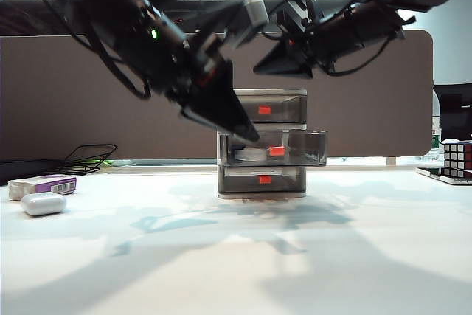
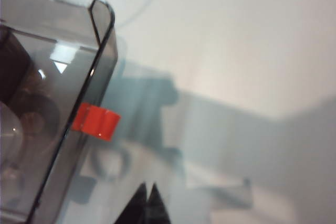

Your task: Open the second layer of the drawer on the table, pick up the transparent tape on the table and put it in, and finally close the drawer.

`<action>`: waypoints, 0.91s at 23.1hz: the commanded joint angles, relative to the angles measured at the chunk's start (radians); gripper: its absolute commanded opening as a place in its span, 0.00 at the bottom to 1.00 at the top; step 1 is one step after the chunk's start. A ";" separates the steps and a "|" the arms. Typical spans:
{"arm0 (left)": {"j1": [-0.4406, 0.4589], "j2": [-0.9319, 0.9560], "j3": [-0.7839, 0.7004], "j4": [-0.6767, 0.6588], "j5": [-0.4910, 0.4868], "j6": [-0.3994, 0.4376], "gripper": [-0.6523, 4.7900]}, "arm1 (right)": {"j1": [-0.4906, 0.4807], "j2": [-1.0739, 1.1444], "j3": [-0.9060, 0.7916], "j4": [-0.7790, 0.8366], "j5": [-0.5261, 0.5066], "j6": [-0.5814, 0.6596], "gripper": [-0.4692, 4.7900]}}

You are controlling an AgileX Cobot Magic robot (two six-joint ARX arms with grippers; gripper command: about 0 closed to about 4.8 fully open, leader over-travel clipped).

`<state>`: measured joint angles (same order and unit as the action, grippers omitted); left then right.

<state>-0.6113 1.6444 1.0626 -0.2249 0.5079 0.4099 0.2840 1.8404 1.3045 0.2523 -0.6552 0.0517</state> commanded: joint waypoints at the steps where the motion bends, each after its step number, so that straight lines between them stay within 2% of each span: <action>1: 0.001 0.030 0.004 0.070 -0.037 -0.007 0.11 | 0.002 0.031 0.061 -0.011 0.006 -0.004 0.08; 3: 0.001 0.059 0.004 0.125 -0.045 -0.036 0.11 | 0.002 0.051 0.080 -0.016 0.014 -0.003 0.08; 4: 0.002 0.073 0.004 0.156 -0.048 -0.058 0.11 | 0.007 0.057 0.081 -0.019 0.057 -0.003 0.08; 9: 0.000 0.094 0.005 0.212 -0.105 -0.077 0.11 | 0.008 0.073 0.081 -0.053 0.118 -0.004 0.08; 12: 0.001 0.098 0.005 0.262 -0.185 -0.083 0.11 | 0.008 0.079 0.081 -0.100 0.156 -0.004 0.08; 17: 0.001 0.109 0.005 0.365 -0.292 -0.103 0.11 | 0.008 0.080 0.081 -0.127 0.156 -0.005 0.08; 21: 0.002 0.133 0.006 0.445 -0.309 -0.116 0.11 | 0.008 0.080 0.081 -0.144 0.156 -0.009 0.08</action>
<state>-0.6106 1.7676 1.0645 0.1684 0.2035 0.3042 0.2905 1.9137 1.3903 0.1638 -0.5045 0.0460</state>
